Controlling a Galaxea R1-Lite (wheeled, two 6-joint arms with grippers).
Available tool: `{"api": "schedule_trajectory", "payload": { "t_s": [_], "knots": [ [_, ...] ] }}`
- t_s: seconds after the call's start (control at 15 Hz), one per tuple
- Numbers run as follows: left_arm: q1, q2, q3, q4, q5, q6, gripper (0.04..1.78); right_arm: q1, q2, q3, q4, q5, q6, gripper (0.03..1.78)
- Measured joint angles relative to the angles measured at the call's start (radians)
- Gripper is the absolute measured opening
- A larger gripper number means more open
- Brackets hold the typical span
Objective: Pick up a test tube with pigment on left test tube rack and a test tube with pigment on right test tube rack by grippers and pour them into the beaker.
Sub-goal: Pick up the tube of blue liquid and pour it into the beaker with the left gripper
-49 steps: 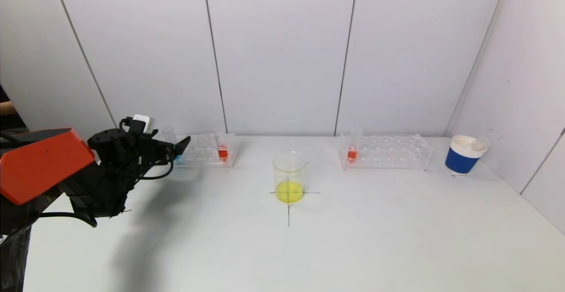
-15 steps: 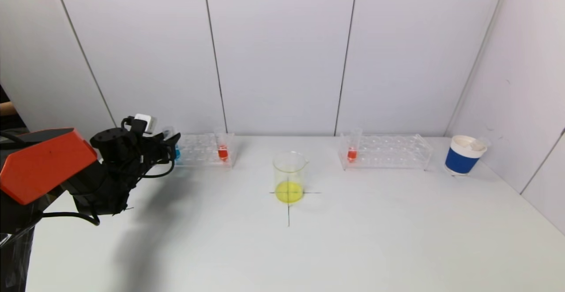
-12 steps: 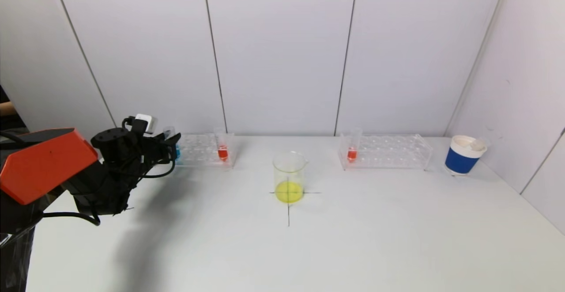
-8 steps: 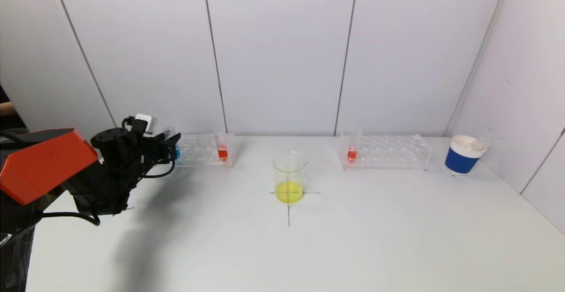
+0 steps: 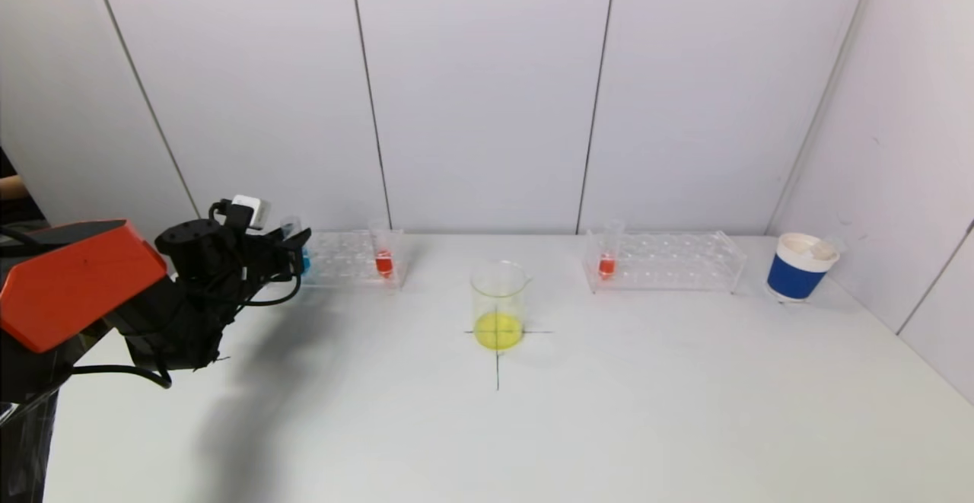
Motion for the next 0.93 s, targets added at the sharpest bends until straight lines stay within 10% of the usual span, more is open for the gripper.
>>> {"api": "schedule_trajectory", "payload": {
  "t_s": [0.93],
  "knots": [
    [-0.01,-0.152,-0.048,0.127,0.001,-0.002,0.46,0.0,0.0,0.0,0.0,0.0,0.0,1.77]
  ]
}}
